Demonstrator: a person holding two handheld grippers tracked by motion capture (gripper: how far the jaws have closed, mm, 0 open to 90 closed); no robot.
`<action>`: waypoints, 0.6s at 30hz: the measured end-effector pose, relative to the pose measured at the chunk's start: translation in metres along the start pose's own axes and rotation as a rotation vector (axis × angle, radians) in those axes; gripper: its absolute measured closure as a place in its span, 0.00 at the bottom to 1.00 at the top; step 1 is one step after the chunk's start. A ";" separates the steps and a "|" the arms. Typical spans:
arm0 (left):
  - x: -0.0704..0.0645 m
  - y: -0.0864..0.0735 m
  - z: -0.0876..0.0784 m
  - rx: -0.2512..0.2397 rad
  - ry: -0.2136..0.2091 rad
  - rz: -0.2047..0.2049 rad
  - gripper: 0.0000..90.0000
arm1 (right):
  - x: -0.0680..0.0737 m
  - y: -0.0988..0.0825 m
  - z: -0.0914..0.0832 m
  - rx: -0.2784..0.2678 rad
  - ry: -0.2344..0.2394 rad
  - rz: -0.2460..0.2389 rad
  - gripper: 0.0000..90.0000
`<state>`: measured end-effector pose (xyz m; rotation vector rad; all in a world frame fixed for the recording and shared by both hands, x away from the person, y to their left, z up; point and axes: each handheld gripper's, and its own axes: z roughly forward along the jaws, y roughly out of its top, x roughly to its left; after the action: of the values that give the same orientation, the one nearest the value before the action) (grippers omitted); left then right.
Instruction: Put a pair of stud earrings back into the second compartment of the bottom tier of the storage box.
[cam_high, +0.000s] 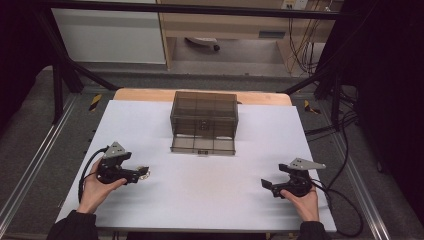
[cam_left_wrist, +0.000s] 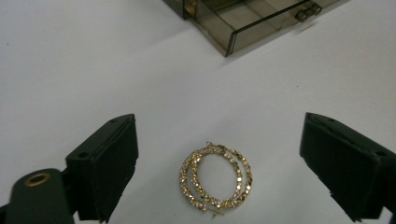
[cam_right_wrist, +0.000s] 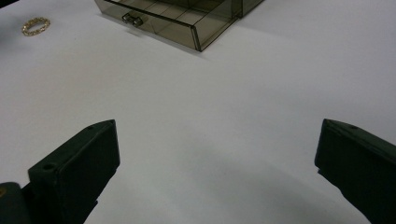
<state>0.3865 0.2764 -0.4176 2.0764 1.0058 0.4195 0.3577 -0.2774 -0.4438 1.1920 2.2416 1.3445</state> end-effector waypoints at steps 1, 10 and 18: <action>0.000 -0.002 0.002 0.008 0.004 -0.004 0.15 | 0.000 0.000 0.000 0.000 0.000 0.000 0.01; 0.002 -0.011 0.010 0.062 0.035 -0.023 0.43 | 0.000 0.000 0.001 0.008 0.001 0.001 0.01; 0.001 -0.012 0.016 0.084 0.046 -0.023 0.61 | 0.001 0.000 0.001 0.011 0.002 0.001 0.01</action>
<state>0.3895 0.2739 -0.4373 2.1363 1.0904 0.4211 0.3580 -0.2762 -0.4447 1.1963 2.2535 1.3357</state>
